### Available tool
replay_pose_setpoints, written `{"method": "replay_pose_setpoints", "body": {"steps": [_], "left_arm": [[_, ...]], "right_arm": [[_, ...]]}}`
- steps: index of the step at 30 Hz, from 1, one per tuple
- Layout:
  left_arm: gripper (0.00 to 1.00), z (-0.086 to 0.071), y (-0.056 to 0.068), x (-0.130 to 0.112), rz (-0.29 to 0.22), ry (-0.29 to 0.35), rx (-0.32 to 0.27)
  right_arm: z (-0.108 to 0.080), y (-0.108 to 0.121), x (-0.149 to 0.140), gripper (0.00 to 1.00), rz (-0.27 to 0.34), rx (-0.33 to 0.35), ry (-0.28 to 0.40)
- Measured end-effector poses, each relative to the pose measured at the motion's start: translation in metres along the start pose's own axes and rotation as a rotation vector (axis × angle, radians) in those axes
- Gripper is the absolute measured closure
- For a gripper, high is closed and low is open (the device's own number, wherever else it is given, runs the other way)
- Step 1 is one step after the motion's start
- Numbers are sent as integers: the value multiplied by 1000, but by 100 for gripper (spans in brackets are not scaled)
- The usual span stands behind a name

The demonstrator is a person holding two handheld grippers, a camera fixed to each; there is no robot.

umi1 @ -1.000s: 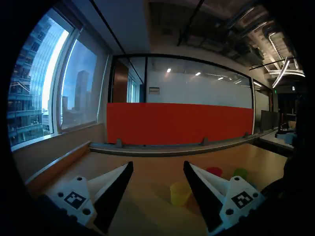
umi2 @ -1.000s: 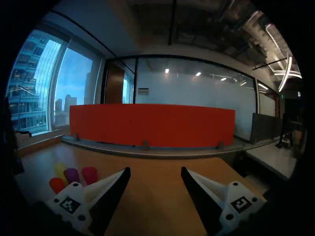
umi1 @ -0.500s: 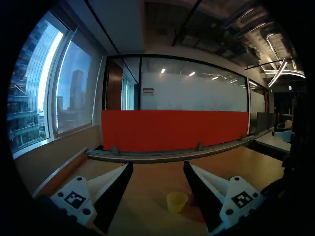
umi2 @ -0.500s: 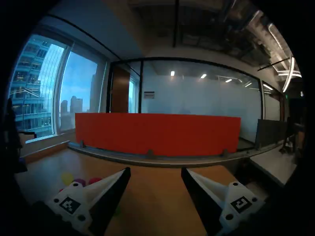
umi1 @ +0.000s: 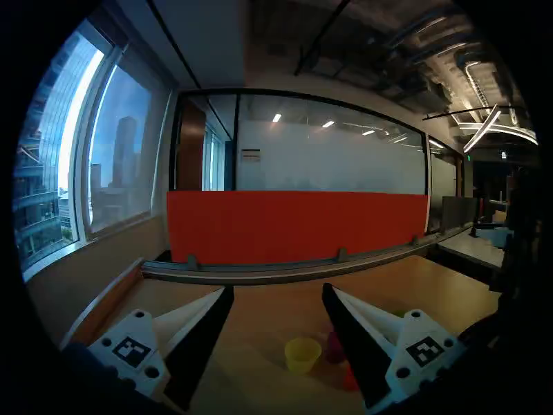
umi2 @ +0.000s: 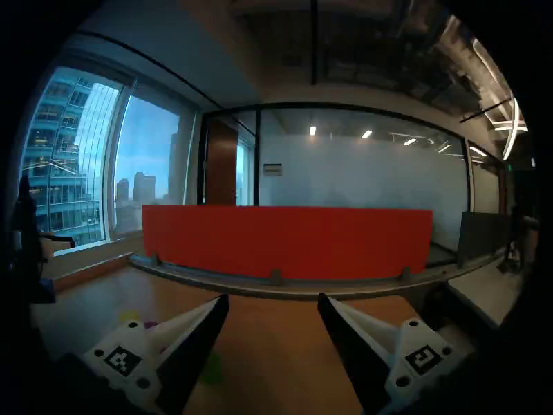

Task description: Pour water

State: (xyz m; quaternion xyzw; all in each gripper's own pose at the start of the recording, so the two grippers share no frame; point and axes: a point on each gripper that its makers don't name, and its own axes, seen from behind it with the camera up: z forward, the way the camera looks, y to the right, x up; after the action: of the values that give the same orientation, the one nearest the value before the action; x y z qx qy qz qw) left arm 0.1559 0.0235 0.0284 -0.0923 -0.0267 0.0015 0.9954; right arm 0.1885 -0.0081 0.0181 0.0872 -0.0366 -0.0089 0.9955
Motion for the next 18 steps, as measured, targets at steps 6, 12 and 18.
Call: {"method": "replay_pose_setpoints", "body": {"steps": [6,12,18], "left_arm": [[5,1,17,5,5,7,-70],[5,2,32,13,13,9,-143],[5,-1,48,22,16,19,-210]], "right_arm": [[-1,-9,0,1,-18,63,-4],[-4,-28,-1,1,-41,164,-13],[-9,-45,9,1,-30,242,-1]]}}
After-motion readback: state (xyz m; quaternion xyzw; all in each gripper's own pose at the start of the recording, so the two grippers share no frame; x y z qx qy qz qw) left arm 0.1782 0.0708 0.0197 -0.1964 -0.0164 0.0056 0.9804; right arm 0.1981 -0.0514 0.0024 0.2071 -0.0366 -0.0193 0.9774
